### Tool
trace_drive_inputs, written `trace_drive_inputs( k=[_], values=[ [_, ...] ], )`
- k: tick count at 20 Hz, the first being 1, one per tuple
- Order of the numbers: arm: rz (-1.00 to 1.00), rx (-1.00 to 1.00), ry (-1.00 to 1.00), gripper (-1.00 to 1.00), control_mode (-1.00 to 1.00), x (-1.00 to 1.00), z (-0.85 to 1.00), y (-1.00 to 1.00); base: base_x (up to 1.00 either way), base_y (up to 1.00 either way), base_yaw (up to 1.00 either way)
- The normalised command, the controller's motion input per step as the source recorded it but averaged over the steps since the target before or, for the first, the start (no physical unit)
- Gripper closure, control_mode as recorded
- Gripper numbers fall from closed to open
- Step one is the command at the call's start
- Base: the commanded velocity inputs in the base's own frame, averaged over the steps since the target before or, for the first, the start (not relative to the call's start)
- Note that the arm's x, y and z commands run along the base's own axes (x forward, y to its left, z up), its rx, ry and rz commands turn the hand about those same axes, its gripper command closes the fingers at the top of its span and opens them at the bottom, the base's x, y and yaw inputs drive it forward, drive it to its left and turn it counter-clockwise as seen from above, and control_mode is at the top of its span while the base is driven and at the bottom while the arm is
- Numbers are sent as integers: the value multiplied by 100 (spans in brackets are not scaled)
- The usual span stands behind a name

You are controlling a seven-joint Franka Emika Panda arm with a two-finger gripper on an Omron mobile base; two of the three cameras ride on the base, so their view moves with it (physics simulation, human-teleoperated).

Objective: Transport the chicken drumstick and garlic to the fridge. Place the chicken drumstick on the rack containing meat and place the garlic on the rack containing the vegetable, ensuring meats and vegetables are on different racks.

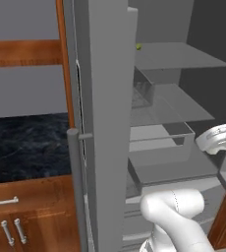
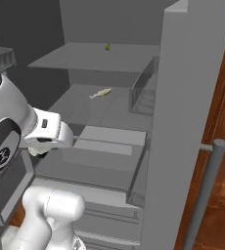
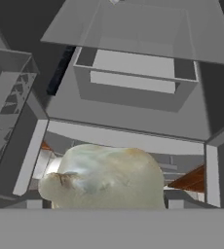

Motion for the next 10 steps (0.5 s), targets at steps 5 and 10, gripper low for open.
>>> trace_drive_inputs(
  k=[5,10],
  values=[
    [0,0,0,100,100,0,0,0,65,-4,25],
    [0,0,0,100,100,0,0,0,29,-2,13]
  ],
)
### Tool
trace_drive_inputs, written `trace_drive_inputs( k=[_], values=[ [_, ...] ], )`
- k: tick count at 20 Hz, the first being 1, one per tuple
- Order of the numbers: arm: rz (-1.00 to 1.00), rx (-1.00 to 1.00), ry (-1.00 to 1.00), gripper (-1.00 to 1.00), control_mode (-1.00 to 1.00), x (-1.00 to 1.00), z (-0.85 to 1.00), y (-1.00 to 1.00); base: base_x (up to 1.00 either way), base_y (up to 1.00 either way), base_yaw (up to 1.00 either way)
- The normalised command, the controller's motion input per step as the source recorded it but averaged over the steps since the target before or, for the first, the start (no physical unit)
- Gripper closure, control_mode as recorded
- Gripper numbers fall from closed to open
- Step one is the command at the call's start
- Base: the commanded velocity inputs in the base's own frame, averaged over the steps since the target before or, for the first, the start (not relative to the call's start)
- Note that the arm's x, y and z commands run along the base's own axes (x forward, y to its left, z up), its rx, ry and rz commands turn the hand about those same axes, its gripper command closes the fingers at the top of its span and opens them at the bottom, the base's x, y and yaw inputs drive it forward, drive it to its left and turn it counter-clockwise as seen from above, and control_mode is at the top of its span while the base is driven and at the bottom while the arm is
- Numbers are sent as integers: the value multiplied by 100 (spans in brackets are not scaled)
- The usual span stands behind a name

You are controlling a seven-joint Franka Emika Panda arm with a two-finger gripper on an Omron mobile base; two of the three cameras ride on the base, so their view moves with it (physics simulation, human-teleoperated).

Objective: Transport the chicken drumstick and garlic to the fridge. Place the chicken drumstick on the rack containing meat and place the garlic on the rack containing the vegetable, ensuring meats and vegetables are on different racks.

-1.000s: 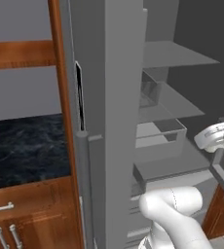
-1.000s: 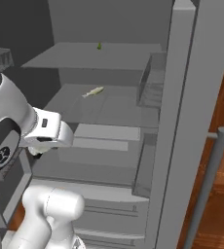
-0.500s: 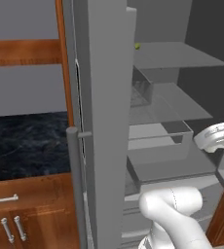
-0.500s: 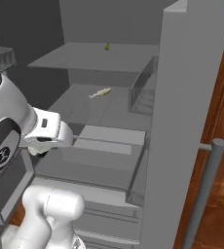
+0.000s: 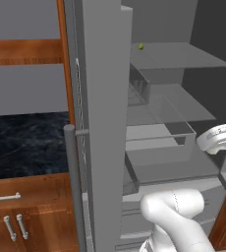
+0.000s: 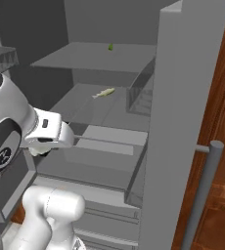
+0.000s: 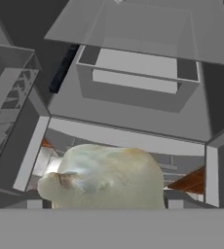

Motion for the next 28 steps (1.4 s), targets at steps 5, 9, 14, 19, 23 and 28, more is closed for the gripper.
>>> trace_drive_inputs(
  k=[5,9,14,19,23,28],
  values=[
    [1,-3,-21,100,-100,-24,43,0,0,0,0],
    [0,-5,-18,100,-100,-4,66,0,0,0,0],
    [0,-2,-8,100,-100,9,52,0,0,0,0],
    [0,-4,-11,100,-100,58,23,0,0,0,0],
    [0,-3,-12,100,-100,75,2,0,0,0,0],
    [0,0,-6,100,-100,55,3,-4,0,0,0]
  ],
)
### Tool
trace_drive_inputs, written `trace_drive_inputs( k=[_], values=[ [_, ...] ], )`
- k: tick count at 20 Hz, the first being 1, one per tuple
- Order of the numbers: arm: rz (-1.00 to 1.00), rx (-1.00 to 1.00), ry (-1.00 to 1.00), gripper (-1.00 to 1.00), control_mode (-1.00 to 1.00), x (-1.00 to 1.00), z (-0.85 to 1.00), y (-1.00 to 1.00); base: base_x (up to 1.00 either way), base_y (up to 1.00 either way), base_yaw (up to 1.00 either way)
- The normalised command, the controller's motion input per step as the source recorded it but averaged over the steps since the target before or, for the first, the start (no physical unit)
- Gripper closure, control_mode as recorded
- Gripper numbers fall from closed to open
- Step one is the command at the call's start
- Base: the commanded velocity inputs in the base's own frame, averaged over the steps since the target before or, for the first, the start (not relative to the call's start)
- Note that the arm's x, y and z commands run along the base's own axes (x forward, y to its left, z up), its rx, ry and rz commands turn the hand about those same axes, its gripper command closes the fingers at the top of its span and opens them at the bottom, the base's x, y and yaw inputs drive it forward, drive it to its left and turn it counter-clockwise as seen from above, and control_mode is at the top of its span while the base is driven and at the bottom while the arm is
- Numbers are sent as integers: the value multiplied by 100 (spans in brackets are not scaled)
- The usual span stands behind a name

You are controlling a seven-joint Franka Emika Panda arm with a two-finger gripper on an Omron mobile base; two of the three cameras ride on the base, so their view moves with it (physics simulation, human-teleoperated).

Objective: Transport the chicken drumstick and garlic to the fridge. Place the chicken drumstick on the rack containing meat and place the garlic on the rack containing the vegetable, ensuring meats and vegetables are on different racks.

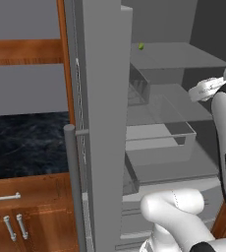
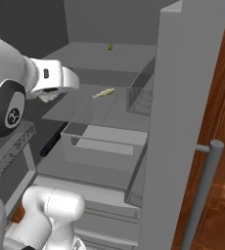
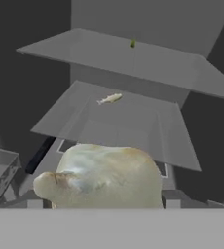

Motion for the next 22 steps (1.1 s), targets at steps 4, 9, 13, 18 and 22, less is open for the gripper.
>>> trace_drive_inputs(
  k=[4,9,13,18,22],
  values=[
    [0,0,-6,100,-100,23,26,0,0,0,0],
    [0,0,-2,100,-100,26,35,-3,0,0,0],
    [1,0,-4,100,-100,33,26,-15,0,0,0],
    [3,0,-15,100,-100,48,1,-21,0,0,0],
    [3,0,-4,100,-100,60,0,-13,0,0,0]
  ],
)
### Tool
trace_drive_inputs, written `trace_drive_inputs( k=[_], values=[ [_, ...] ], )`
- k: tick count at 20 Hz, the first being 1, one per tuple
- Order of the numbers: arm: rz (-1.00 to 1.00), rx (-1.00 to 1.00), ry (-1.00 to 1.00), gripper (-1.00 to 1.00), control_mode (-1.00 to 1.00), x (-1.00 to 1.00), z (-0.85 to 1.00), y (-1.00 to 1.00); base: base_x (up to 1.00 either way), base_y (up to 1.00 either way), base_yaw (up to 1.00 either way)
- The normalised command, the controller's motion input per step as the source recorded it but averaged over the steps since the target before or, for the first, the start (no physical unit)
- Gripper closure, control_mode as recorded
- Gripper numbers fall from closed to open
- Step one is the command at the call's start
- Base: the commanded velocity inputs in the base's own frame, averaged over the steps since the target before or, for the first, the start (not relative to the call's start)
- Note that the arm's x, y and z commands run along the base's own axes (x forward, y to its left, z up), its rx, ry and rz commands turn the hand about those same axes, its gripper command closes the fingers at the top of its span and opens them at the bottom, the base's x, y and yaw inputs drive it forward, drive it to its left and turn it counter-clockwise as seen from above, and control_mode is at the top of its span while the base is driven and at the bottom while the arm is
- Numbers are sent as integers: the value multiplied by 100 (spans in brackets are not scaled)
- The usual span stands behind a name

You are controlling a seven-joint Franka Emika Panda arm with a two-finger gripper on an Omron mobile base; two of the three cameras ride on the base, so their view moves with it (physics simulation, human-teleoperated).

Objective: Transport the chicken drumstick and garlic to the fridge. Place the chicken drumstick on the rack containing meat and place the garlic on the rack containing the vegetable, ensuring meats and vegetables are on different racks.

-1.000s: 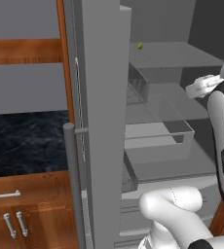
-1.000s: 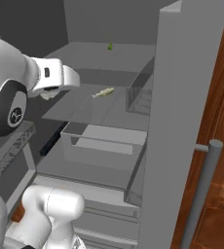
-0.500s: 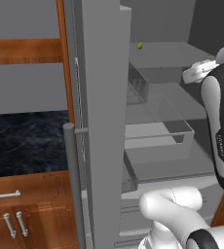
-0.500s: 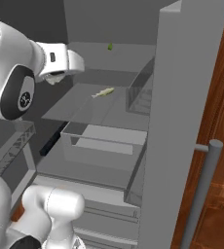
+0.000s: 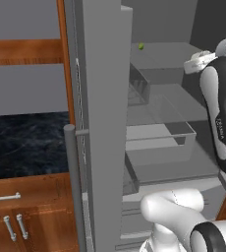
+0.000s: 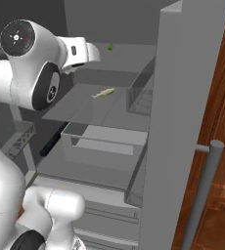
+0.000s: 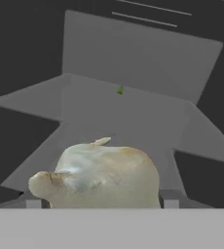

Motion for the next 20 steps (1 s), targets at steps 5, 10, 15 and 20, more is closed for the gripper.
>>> trace_drive_inputs(
  k=[5,10,15,20],
  values=[
    [0,0,8,100,-100,91,0,-7,0,0,0],
    [3,0,0,100,-100,70,-6,-18,0,0,0],
    [2,0,0,100,-100,68,-20,-14,0,0,0],
    [0,0,3,100,-100,76,-18,-4,0,0,0]
  ],
)
